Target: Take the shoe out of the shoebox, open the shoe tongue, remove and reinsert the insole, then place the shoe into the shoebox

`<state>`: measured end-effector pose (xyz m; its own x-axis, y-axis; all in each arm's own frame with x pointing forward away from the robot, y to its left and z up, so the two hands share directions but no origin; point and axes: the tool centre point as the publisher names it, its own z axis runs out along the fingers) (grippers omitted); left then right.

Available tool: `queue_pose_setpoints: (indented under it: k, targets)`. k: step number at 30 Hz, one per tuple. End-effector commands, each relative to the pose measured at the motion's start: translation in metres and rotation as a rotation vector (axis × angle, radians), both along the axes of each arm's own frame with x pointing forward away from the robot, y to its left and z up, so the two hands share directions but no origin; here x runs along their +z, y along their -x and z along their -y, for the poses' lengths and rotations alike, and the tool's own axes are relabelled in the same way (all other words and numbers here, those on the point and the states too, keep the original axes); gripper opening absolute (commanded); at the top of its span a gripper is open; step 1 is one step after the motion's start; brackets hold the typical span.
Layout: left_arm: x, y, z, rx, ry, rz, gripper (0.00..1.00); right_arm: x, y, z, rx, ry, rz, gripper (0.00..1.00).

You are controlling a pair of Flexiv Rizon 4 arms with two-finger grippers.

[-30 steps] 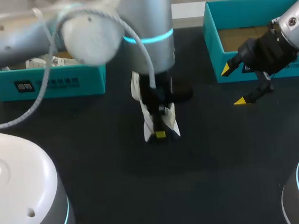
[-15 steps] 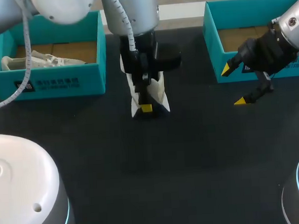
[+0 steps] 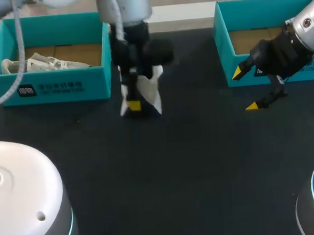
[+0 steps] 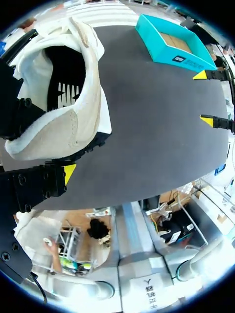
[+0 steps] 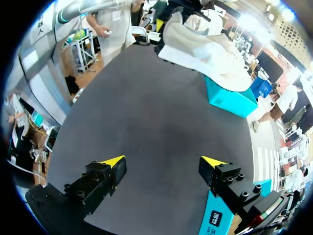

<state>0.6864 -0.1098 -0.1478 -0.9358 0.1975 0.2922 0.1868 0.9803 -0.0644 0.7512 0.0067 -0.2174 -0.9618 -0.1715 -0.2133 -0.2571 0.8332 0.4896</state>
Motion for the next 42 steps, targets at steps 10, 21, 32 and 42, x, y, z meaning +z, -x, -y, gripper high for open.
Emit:
queue_pose_setpoints:
  k: [10,21,32,42]
  targets:
    - [0.021,-0.067,-0.156,-0.105,-0.02,-0.018,0.0,0.0,0.0,0.0,-0.001,0.002,0.001,1.0]
    - [0.029,-0.104,-0.242,-0.109,-0.099,0.001,0.0,0.0,0.0,0.0,-0.001,0.002,0.001,1.0]
    - [0.04,-0.12,-0.292,-0.022,-0.092,0.006,0.0,0.0,0.0,0.0,-0.001,0.002,0.001,1.0]
    - [0.04,-0.12,-0.292,-0.022,-0.092,0.006,0.0,0.0,0.0,0.0,-0.001,0.002,0.001,1.0]
